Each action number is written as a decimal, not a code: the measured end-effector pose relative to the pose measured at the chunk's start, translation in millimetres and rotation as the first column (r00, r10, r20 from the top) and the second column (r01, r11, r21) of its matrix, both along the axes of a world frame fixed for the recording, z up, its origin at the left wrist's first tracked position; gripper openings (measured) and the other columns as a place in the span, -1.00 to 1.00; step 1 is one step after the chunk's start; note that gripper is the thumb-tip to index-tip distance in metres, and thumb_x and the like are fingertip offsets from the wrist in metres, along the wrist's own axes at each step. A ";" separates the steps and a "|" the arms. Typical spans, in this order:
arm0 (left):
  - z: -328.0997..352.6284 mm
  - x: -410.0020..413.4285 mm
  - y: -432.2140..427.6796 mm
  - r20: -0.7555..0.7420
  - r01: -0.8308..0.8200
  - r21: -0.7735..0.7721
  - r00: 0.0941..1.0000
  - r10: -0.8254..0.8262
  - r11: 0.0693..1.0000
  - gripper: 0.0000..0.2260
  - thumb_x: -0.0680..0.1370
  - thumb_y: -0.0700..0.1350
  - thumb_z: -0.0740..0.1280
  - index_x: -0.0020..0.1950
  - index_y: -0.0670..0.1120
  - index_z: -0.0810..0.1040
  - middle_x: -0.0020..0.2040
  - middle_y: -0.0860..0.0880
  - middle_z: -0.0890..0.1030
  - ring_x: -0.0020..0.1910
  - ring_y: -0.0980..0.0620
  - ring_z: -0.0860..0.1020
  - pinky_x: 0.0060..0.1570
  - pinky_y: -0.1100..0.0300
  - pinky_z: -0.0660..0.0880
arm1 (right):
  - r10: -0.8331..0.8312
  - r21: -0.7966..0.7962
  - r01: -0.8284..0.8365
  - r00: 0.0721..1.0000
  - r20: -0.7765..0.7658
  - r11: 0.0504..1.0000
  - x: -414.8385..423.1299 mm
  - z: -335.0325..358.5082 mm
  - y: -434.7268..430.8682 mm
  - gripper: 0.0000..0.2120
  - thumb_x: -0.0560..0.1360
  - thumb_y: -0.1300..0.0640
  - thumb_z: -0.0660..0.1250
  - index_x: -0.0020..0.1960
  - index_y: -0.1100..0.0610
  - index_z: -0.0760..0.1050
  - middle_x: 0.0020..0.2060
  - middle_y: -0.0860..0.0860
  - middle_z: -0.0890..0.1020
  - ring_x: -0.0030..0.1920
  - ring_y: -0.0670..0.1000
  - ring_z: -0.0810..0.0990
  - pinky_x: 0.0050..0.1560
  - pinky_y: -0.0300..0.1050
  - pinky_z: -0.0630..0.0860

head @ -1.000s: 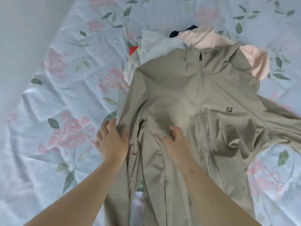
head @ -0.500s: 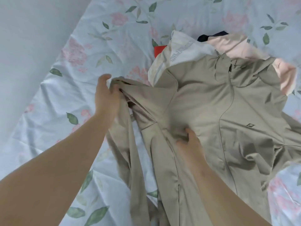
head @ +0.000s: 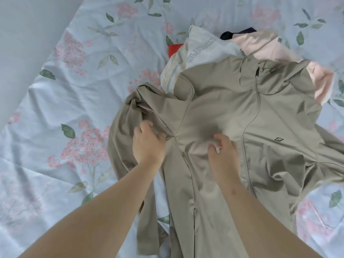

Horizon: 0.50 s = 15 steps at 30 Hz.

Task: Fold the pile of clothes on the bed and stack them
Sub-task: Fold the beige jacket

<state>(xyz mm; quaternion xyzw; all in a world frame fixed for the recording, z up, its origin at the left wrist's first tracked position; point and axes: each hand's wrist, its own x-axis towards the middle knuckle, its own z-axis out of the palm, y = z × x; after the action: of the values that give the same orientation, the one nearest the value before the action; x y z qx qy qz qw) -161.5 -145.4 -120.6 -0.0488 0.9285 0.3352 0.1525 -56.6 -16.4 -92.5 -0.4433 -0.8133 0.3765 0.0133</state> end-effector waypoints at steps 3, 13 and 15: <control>12.4 -37.9 5.0 -0.277 0.035 0.015 0.960 -0.030 0.999 -0.66 0.56 -0.11 0.25 0.33 -0.06 0.36 0.29 -0.12 0.36 0.24 -0.15 0.36 0.17 0.03 0.32 | 0.043 0.149 -0.021 0.988 -0.145 0.989 -35.2 17.0 15.2 -0.73 0.58 0.14 0.19 0.25 0.10 0.47 0.16 0.08 0.47 0.17 0.11 0.42 0.25 0.01 0.34; -14.6 -111.7 -11.6 0.157 0.349 -0.080 0.929 -0.334 0.934 -0.71 0.55 -0.14 0.27 0.28 -0.08 0.45 0.10 -0.12 0.54 0.11 -0.16 0.48 -0.04 0.16 0.36 | 0.112 0.032 -0.116 0.988 0.103 0.993 -142.7 2.9 49.6 -0.48 0.56 0.14 0.21 0.45 0.07 0.11 0.30 0.16 0.38 0.18 0.18 0.45 0.02 0.00 0.36; -13.0 -113.3 -22.6 0.110 0.302 -0.020 0.948 -0.298 0.953 -0.82 0.55 -0.17 0.29 0.13 -0.13 0.53 -0.07 -0.07 0.52 -0.01 -0.10 0.48 -0.09 0.18 0.34 | 0.092 0.133 -0.096 0.995 0.038 0.986 -143.4 0.6 56.2 -0.72 0.56 0.18 0.17 0.27 0.13 0.30 0.14 0.16 0.52 0.05 0.17 0.50 -0.04 -0.05 0.37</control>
<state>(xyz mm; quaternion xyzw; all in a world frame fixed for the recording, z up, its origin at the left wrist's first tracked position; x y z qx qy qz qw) -274.8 -168.0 -133.6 0.0725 0.9216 0.2879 0.2499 -200.0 39.7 -92.0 -0.4084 -0.8571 0.3137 0.0126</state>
